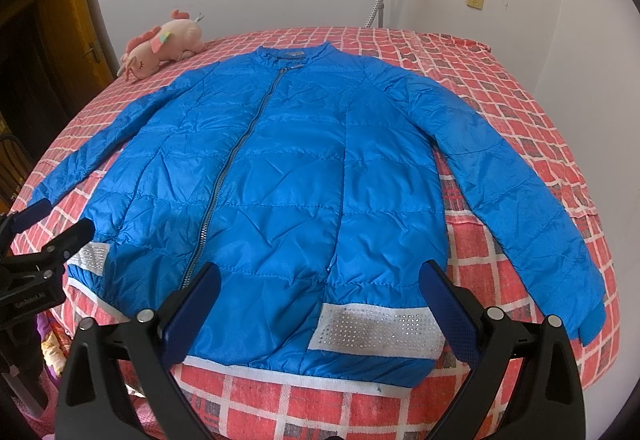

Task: Fold large clothes
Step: 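Grasp the blue jacket sleeve cuff with the right gripper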

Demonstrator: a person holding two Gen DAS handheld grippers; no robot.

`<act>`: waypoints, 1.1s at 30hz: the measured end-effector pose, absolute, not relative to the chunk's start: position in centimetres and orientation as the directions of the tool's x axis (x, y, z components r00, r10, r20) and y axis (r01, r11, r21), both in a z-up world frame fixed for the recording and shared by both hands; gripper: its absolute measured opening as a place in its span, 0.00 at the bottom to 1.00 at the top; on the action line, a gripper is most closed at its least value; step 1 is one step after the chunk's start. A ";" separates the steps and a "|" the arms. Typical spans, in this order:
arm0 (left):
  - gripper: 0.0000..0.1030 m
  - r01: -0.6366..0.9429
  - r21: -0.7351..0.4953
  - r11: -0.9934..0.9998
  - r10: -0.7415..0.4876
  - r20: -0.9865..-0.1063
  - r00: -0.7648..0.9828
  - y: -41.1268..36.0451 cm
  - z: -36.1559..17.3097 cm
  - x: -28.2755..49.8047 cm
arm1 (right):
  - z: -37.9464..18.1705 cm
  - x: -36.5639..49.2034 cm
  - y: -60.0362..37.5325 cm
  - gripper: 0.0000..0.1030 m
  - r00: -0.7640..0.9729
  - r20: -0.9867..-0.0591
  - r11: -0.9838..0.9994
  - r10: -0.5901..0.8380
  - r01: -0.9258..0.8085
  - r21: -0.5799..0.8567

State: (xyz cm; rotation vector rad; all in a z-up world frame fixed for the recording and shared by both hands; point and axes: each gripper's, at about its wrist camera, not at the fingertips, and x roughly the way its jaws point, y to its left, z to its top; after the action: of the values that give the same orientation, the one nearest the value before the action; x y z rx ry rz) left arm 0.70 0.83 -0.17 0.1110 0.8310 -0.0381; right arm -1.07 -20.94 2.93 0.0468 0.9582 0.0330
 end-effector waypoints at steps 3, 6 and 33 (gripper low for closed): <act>0.97 0.075 0.089 0.993 0.015 -0.735 0.678 1.0 -0.2 1.0 | 2.9 -0.7 -21.0 0.96 0.574 -0.818 0.998 0.049 -0.002 0.058; 0.97 0.077 0.095 0.993 0.017 -0.731 0.682 0.8 -0.1 0.9 | 2.8 -0.4 -20.9 0.96 0.575 -0.816 0.998 0.055 0.001 0.068; 0.97 0.319 -0.019 0.948 -0.192 -0.830 0.523 -6.4 -4.3 15.0 | -0.1 -8.5 -52.6 0.96 0.414 -0.893 0.702 -0.177 0.689 0.180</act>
State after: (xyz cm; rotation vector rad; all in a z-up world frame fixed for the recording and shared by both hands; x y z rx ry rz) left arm 15.04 -6.41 -4.28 0.1416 0.9736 -0.3070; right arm -8.48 -52.60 -0.10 0.5879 1.0048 -0.5854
